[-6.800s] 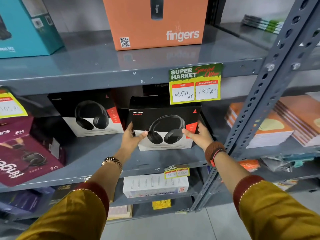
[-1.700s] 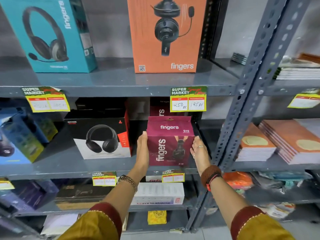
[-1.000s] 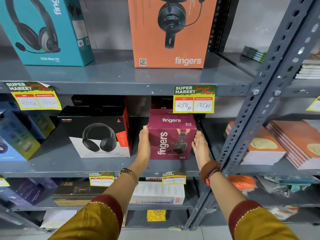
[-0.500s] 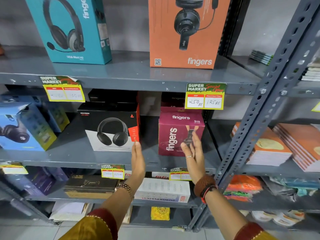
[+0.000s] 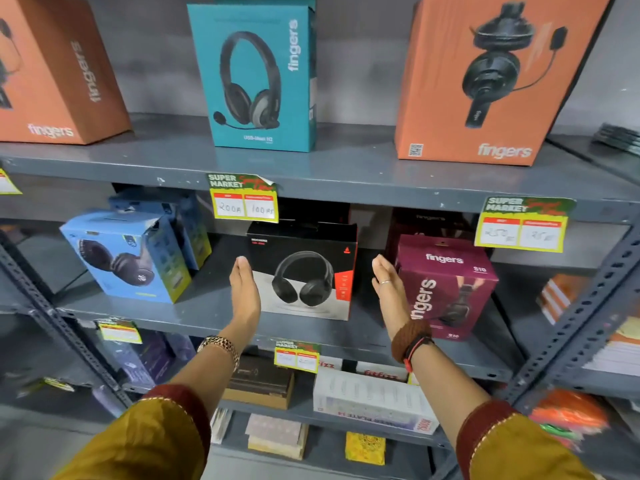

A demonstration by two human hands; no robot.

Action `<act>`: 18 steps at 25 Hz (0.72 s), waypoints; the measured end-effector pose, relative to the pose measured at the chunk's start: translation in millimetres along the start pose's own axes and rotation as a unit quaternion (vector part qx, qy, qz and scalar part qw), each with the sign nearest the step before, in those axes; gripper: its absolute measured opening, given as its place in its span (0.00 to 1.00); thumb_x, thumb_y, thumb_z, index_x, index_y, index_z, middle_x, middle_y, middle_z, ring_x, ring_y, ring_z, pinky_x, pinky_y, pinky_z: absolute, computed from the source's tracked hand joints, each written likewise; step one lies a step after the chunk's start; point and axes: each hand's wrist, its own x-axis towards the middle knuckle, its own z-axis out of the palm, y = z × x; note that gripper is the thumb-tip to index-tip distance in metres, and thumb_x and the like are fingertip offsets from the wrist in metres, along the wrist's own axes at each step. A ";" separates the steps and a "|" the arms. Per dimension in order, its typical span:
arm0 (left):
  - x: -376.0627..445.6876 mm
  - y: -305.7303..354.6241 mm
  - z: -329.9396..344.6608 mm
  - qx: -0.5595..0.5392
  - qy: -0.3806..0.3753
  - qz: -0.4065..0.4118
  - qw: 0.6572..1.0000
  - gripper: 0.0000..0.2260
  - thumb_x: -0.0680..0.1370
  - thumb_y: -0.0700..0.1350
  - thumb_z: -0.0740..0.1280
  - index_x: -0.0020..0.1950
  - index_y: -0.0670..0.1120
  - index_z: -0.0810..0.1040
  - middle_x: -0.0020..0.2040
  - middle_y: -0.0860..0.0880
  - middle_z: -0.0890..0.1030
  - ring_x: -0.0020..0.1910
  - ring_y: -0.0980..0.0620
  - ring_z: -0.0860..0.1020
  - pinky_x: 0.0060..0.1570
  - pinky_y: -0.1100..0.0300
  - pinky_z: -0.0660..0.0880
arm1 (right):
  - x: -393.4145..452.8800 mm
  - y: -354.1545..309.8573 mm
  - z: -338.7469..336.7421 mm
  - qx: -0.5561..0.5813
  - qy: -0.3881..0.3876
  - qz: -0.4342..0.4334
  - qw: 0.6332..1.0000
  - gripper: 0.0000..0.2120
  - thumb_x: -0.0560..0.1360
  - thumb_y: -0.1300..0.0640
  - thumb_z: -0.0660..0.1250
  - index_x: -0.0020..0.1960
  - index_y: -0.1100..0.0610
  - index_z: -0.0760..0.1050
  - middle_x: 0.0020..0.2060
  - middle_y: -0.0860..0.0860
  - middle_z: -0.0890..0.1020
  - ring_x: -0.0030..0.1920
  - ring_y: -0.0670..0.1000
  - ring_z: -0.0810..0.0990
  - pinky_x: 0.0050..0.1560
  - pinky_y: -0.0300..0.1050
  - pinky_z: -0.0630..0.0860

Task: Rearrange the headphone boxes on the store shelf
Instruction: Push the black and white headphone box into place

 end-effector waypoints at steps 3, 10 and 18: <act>25.6 9.8 -7.0 -0.004 -0.047 -0.018 0.999 0.28 0.81 0.61 0.45 0.79 0.50 0.52 0.81 0.52 0.54 0.79 0.52 0.53 0.77 0.54 0.48 | 25.9 6.4 30.7 0.020 0.013 0.036 0.999 0.28 0.77 0.43 0.56 0.73 0.52 0.59 0.74 0.51 0.63 0.74 0.51 0.61 0.75 0.52 0.57; 59.1 9.6 -14.9 -0.025 -0.152 -0.033 0.987 0.27 0.82 0.61 0.44 0.78 0.50 0.59 0.77 0.51 0.64 0.77 0.52 0.59 0.70 0.61 0.53 | 38.9 22.0 62.4 0.031 0.063 0.096 0.993 0.39 0.70 0.30 0.50 0.74 0.50 0.56 0.76 0.51 0.59 0.75 0.53 0.59 0.74 0.52 0.54; 78.8 -0.1 -26.9 -0.043 -0.162 -0.033 0.985 0.31 0.79 0.66 0.45 0.77 0.53 0.60 0.77 0.52 0.65 0.76 0.52 0.62 0.77 0.52 0.54 | 42.4 24.6 76.4 0.003 0.082 0.106 0.991 0.36 0.73 0.33 0.46 0.74 0.53 0.58 0.75 0.53 0.61 0.74 0.54 0.60 0.74 0.53 0.55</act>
